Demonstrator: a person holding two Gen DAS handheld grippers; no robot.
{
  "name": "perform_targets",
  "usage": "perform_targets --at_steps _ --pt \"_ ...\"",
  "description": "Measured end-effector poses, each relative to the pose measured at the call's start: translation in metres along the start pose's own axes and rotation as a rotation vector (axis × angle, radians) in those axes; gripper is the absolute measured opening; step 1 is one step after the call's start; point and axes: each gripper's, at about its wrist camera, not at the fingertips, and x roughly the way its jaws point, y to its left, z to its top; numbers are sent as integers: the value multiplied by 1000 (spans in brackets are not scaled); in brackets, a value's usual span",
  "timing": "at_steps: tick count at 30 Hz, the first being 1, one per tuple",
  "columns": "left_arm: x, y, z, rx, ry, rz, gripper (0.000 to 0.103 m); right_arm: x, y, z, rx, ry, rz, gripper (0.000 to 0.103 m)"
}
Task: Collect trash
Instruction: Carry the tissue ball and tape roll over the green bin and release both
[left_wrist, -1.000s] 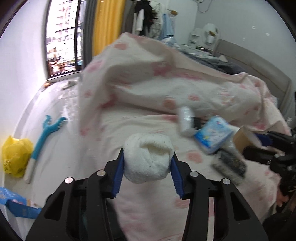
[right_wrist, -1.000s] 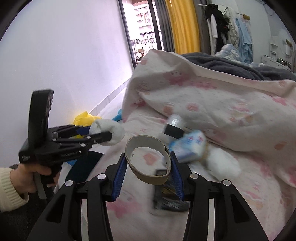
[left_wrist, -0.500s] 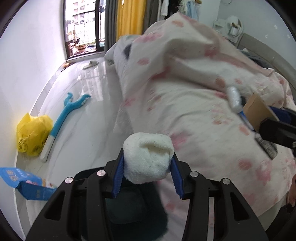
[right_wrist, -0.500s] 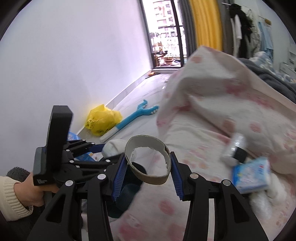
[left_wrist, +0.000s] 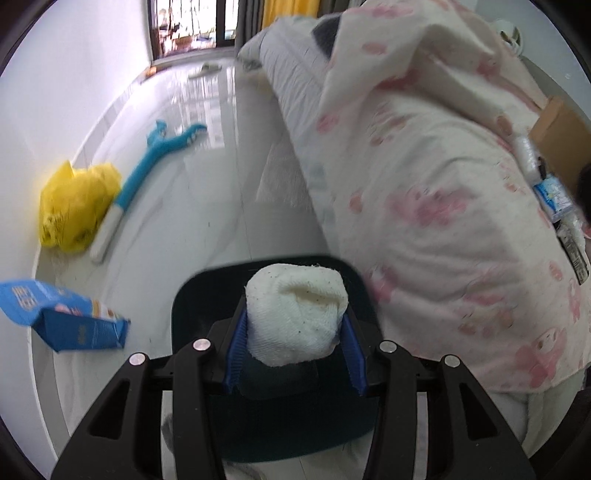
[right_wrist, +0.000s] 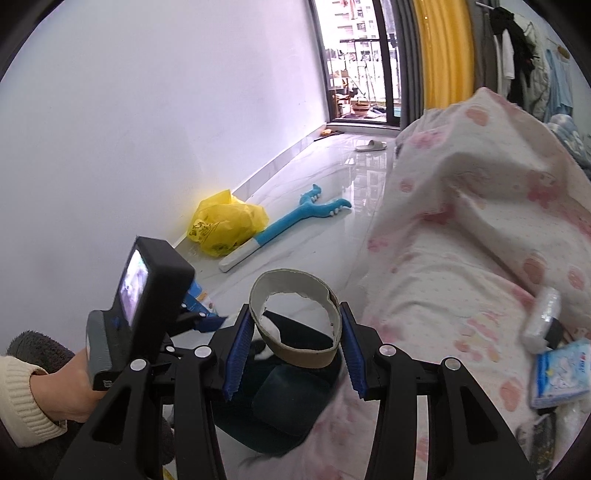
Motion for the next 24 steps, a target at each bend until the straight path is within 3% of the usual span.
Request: perform_targets --at_steps 8,13,19,24 --pt "21 27 -20 -55 129 -12 50 28 20 3 -8 47 22 47" --pt "28 39 -30 -68 185 -15 59 53 27 0 7 105 39 47" --pt "18 56 -33 -87 178 -24 73 74 33 -4 33 159 44 47" --pt "1 65 -31 -82 132 -8 76 92 40 -8 40 197 41 47"
